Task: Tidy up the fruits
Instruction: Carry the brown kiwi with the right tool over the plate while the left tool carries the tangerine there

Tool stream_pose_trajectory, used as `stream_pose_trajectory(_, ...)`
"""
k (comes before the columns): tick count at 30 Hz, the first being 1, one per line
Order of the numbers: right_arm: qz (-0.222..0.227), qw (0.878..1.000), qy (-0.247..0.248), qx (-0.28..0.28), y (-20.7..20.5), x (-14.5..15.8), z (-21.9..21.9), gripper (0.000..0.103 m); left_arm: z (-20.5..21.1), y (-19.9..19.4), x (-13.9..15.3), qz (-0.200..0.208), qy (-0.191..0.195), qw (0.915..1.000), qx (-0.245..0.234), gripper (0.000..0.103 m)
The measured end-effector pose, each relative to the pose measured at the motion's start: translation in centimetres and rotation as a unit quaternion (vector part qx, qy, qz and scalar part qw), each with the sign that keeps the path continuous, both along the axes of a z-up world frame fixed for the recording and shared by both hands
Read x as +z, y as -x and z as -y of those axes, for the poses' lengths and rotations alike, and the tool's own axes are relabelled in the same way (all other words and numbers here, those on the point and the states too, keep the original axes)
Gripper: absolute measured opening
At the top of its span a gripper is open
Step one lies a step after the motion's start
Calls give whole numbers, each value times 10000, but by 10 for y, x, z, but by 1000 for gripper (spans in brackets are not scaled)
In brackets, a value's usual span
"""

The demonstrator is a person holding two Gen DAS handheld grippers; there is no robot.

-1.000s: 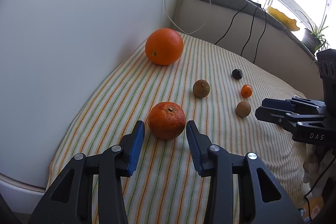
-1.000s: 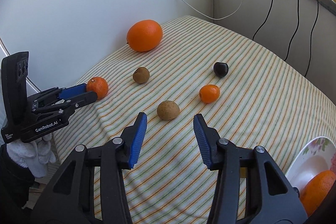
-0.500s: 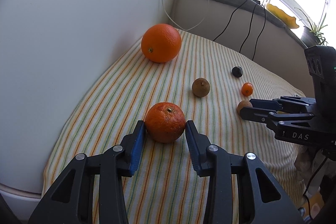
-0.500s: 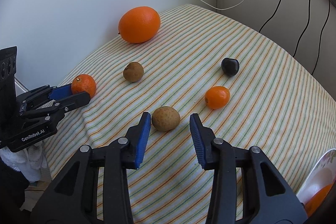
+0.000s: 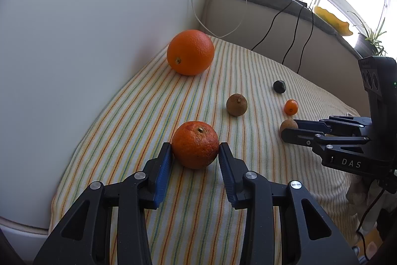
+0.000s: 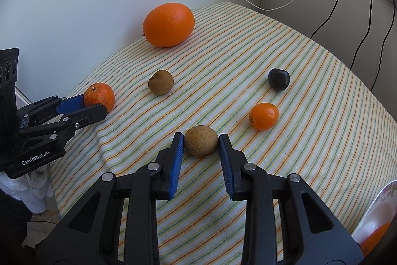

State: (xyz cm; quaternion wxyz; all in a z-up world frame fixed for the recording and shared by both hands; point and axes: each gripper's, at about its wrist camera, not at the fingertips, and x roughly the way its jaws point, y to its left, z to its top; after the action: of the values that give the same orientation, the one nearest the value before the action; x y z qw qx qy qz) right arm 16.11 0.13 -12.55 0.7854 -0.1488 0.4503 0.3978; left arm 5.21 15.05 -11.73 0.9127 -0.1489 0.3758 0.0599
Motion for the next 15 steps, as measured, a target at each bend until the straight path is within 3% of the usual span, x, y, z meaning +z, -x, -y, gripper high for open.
stream_pose_trajectory(15, 207, 9994, -256, -95, 13, 27, 28, 30, 16, 2, 14, 144, 35, 9997, -181, 36)
